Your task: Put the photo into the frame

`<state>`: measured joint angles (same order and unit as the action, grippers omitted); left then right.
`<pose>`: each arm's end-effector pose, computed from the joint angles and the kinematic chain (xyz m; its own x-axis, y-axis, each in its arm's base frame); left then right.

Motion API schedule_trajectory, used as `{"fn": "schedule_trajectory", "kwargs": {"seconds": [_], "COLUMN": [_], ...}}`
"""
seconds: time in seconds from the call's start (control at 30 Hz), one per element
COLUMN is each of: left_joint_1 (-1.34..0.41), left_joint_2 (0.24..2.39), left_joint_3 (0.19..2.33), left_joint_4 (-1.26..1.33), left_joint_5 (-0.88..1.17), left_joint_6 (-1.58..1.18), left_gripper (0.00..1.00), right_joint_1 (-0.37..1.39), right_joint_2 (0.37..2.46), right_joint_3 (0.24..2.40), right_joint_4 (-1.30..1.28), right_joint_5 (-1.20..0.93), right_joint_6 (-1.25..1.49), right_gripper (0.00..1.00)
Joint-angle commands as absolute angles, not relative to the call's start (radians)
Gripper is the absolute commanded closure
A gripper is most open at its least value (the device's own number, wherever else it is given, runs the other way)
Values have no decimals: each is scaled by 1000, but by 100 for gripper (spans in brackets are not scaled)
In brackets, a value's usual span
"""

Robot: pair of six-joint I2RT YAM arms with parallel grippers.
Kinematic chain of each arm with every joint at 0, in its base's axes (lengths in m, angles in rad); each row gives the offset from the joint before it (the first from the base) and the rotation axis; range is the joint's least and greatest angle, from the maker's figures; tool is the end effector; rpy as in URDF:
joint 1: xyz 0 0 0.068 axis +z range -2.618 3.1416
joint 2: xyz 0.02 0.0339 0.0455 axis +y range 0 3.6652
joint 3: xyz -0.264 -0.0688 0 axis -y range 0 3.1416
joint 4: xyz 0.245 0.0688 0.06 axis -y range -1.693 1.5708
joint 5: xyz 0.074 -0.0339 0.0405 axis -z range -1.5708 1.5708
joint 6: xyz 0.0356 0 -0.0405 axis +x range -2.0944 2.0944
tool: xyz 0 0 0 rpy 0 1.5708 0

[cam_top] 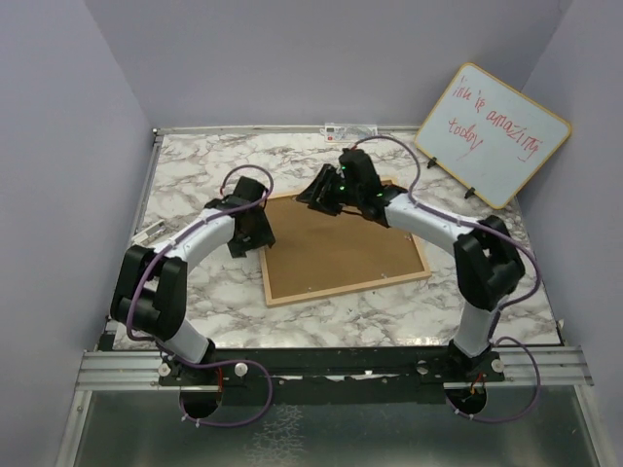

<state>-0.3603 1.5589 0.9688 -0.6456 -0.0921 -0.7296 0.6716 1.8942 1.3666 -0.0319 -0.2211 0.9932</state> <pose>0.2724 -0.0991 0.1876 -0.8739 -0.3800 -0.3030 -0.3485 0.9245 -0.1545 0.3380 0.2786 0.2346 -0.8574 0.3627 -0.3652 -0.0628 0.6306 0.7736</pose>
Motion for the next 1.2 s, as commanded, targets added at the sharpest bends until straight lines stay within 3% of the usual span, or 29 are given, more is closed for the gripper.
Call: {"fn": "schedule_trajectory", "kwargs": {"seconds": [0.0, 0.2, 0.53, 0.83, 1.17], "left_joint_1": [-332, -301, -282, -281, -258], "left_joint_2": [1601, 1852, 2253, 2269, 2113], "left_joint_3": [1157, 1488, 1879, 1827, 1640], "left_joint_4": [-583, -544, -553, -551, -541], "left_joint_5": [-167, -71, 202, 291, 263], "left_joint_6": [-559, -355, -134, -85, -162], "left_gripper": [28, 14, 11, 11, 34], "right_joint_1": [599, 502, 470, 456, 363], "right_joint_2": [1710, 1487, 1317, 1403, 1518], "right_joint_3": [1239, 1044, 836, 740, 787], "right_joint_4": [-225, -451, -637, -579, -465], "right_joint_5": [-144, -171, -358, -454, -341], "right_joint_6": [906, 720, 621, 637, 621], "right_gripper": [51, 44, 18, 16, 20]}}
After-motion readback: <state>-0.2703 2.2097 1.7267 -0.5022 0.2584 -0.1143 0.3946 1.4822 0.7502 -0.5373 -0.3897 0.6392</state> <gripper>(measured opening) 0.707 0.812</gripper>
